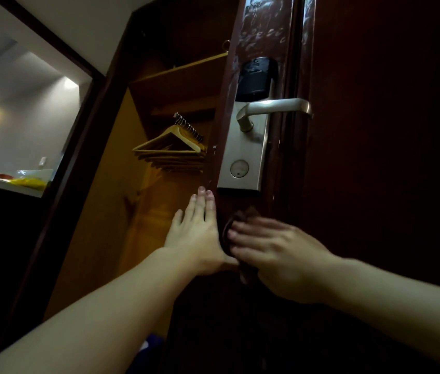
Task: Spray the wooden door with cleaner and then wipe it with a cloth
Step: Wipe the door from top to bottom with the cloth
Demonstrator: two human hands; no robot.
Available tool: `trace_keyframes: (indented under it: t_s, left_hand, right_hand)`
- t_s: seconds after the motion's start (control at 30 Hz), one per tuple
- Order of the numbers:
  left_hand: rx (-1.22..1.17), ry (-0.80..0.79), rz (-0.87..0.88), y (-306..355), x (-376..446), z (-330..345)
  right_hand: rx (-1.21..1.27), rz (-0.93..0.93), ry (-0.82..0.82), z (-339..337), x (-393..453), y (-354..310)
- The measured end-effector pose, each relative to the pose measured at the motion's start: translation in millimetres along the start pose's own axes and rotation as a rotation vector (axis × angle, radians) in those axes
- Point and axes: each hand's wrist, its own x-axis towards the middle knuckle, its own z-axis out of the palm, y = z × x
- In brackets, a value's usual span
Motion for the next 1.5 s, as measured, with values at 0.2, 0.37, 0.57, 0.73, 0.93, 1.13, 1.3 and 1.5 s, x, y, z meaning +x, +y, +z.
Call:
trace_keyframes:
  t_s: [0.2, 0.37, 0.57, 0.73, 0.93, 1.13, 1.3, 1.5]
  left_hand:
    - [-0.051, 0.032, -0.011, -8, -19, 18]
    - [-0.042, 0.155, 0.087, -13, -34, 31]
    - [-0.003, 0.133, 0.225, -31, -60, 44]
    - [0.042, 0.125, 0.188, -33, -69, 48]
    - [0.134, 0.053, 0.164, -45, -78, 62]
    - [0.184, 0.039, 0.093, -49, -91, 70]
    - [0.252, 0.019, 0.091, -47, -89, 66]
    - [0.230, 0.060, 0.052, -51, -91, 73]
  right_hand:
    - [-0.087, 0.068, -0.053, -9, 7, 17]
    - [-0.067, 0.150, -0.078, 1, 7, -17]
    - [-0.002, -0.015, -0.170, 8, -3, -60]
    - [-0.066, 0.219, -0.163, -10, 54, -20]
    - [-0.013, 0.095, -0.154, 14, 30, -74]
    - [0.081, -0.121, -0.215, 36, -7, -114]
    - [-0.022, 0.042, -0.135, 12, 13, -60]
    - [-0.033, 0.143, -0.125, 28, 10, -78]
